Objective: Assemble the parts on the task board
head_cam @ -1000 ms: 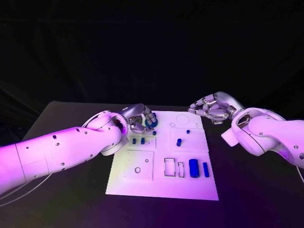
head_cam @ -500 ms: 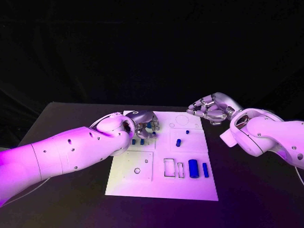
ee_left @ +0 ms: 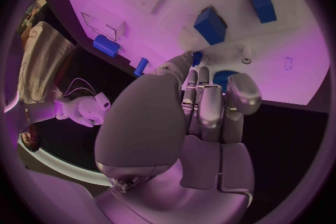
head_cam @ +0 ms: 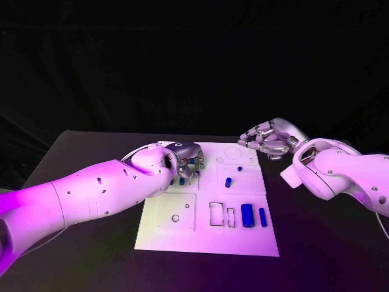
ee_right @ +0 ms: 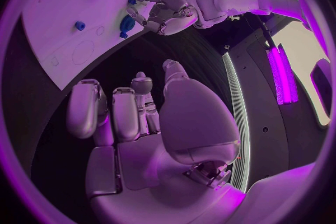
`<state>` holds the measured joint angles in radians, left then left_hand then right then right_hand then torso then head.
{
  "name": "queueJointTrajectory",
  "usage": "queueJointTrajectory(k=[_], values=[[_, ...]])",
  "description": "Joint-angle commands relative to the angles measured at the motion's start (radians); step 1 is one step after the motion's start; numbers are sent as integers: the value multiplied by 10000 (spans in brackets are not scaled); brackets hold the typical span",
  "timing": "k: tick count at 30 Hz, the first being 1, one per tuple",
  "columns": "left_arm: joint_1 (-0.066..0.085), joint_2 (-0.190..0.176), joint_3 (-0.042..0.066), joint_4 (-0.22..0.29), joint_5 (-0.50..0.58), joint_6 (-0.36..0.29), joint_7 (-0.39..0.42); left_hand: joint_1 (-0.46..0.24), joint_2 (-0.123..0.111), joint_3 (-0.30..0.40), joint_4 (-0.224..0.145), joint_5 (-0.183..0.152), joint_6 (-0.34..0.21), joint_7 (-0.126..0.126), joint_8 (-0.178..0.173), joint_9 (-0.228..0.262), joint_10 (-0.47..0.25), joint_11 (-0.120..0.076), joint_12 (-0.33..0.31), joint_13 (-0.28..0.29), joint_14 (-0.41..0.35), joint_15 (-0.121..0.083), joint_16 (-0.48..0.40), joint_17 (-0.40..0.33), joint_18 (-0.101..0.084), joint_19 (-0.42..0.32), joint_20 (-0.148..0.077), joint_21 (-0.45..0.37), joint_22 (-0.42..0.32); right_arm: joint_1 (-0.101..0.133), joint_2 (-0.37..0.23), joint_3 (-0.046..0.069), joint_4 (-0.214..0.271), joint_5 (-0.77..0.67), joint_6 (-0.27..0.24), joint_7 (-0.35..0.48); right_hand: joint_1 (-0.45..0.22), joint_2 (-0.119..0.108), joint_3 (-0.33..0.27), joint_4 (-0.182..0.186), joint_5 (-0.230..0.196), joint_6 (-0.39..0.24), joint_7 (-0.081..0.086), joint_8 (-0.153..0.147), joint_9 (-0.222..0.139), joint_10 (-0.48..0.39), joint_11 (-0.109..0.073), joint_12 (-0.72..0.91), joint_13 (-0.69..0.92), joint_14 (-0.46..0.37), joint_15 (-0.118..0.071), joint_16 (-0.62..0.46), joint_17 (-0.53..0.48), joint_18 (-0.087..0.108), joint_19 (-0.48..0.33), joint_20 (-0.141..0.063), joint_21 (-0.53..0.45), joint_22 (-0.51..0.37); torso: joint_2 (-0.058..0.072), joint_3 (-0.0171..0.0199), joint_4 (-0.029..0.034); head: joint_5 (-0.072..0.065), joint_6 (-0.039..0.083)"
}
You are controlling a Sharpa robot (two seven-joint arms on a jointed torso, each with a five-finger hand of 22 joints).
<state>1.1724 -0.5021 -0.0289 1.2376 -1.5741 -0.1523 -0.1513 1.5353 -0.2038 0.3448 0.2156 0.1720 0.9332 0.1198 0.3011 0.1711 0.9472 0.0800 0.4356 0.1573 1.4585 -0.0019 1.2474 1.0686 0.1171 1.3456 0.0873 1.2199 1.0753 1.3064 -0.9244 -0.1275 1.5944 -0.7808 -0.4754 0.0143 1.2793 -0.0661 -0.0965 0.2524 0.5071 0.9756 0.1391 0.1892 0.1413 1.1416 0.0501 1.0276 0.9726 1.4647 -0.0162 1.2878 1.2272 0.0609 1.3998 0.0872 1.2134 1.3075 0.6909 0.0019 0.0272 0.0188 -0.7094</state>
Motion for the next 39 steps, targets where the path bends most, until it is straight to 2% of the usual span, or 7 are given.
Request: queueJointTrajectory(k=[1, 8, 20, 33, 39], values=[[1, 64, 11, -39, -228, 150, -158, 21, 120, 98, -9, 41, 89, -2, -65, -21, 83, -1, -63, -23, 101, -10, 42, -15, -111, 68, -26, 46, 32, -9, 15, 0, 4, -112, 100, 104, 16, 51, -41, 2, 50, 4, -66, 40, 2, -66, 2, -29, -6, 254, -70, -54, -16, 192, -72, -20, -49, 663, -7, -1, 2, -20, 7], [2, 81, 47, -52, -237, -15, -133, 62, 193, 252, -66, 38, 260, -16, -124, -55, 250, -42, -62, -56, 117, -38, 97, -30, -134, 102, -41, 169, 178, -12, 22, 0, -7, -112, 112, 97, 15, 57, -46, 7, 50, 6, -67, 44, 2, -35, 1, 4, 30, 256, -70, -49, -8, 190, -67, -20, -42, 668, -10, 1, 10, -46, 14], [5, 91, 56, -104, -238, 152, -168, 223, 346, 664, -315, 48, 715, -6, -207, -79, 786, -217, 28, -31, 109, -177, 139, -147, -174, 155, -157, 394, 446, -16, 30, 0, -13, -112, 139, 93, 15, 64, -50, 12, 49, 11, -68, 48, 3, -2, 0, 37, 64, 256, -71, -54, -11, 188, -63, -21, -35, 673, -11, -3, 14, -34, 16], [5, 208, 35, -289, -238, 630, -343, -58, 190, 919, -347, 27, 729, 52, -560, -175, 786, -129, -404, -184, 81, -108, 162, -284, -185, 115, -126, 467, 522, -19, 35, 0, -8, -112, 160, 89, 11, 70, -57, 19, 48, 15, -70, 54, 4, 24, -2, 61, 87, 254, -72, -62, -18, 189, -64, -22, -40, 672, -6, 5, 3, -14, 12], [2, 301, 19, -432, -238, 761, -380, -78, 181, 929, -349, 26, 720, 53, -591, -183, 797, -123, -430, -192, 78, -108, 163, -295, -185, 109, -118, 466, 520, -20, 33, 0, 0, -112, 160, 92, 11, 70, -57, 19, 48, 15, -70, 54, 4, 24, -2, 61, 87, 254, -72, -62, -18, 189, -64, -22, -40, 672, -1, 2, 1, -28, 12]])
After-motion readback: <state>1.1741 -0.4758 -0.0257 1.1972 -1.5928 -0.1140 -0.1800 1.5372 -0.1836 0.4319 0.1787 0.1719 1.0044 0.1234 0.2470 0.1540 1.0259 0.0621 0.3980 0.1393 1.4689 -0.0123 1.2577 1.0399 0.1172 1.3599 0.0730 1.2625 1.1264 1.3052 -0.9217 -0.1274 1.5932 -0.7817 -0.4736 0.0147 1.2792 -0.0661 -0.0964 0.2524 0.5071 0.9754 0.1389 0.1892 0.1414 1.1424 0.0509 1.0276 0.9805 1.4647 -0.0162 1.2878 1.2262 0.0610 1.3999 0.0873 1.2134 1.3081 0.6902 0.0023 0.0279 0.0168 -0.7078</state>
